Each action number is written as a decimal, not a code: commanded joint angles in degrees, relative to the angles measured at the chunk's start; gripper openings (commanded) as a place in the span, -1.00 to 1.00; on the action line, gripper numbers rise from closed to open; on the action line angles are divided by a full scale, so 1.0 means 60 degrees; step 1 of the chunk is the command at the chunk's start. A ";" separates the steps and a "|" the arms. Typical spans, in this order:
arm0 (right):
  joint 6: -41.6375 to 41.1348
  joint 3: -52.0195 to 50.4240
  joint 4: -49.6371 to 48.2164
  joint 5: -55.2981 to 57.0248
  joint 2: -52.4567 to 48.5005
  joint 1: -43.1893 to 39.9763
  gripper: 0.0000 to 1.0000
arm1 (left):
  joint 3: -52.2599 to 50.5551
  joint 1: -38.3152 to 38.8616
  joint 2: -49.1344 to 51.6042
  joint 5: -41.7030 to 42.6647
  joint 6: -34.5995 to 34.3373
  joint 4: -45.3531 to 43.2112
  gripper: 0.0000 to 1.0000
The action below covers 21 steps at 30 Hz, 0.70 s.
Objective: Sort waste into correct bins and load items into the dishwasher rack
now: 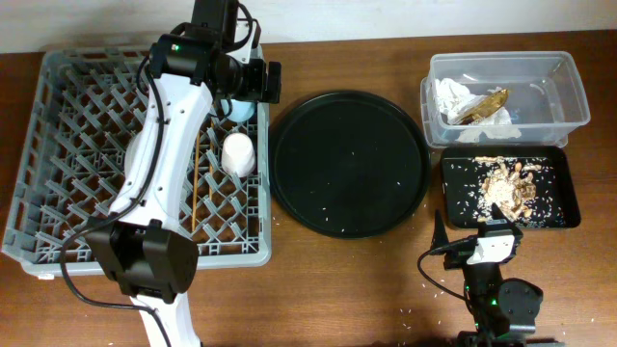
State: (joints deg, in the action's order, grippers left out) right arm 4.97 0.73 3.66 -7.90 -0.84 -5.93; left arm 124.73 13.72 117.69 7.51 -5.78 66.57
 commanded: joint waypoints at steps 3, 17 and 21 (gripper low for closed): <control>-0.0007 -0.0069 0.0044 0.0178 0.0106 0.0069 0.97 | 0.0189 -0.0026 -0.0073 0.0036 0.0051 -0.0015 0.99; -0.0007 -0.0069 0.0044 0.0178 0.0106 0.0069 0.97 | 0.0182 -0.0062 -0.0073 -0.1337 0.0055 0.0605 0.99; -0.0007 -0.0069 0.0044 0.0178 0.0106 0.0066 0.97 | 0.0164 -0.0175 -0.0539 -0.2095 0.0871 0.0433 0.99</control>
State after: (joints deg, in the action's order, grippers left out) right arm 4.93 0.73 3.68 -7.70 -0.84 -5.93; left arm 124.73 13.65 117.67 -0.01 -5.08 70.08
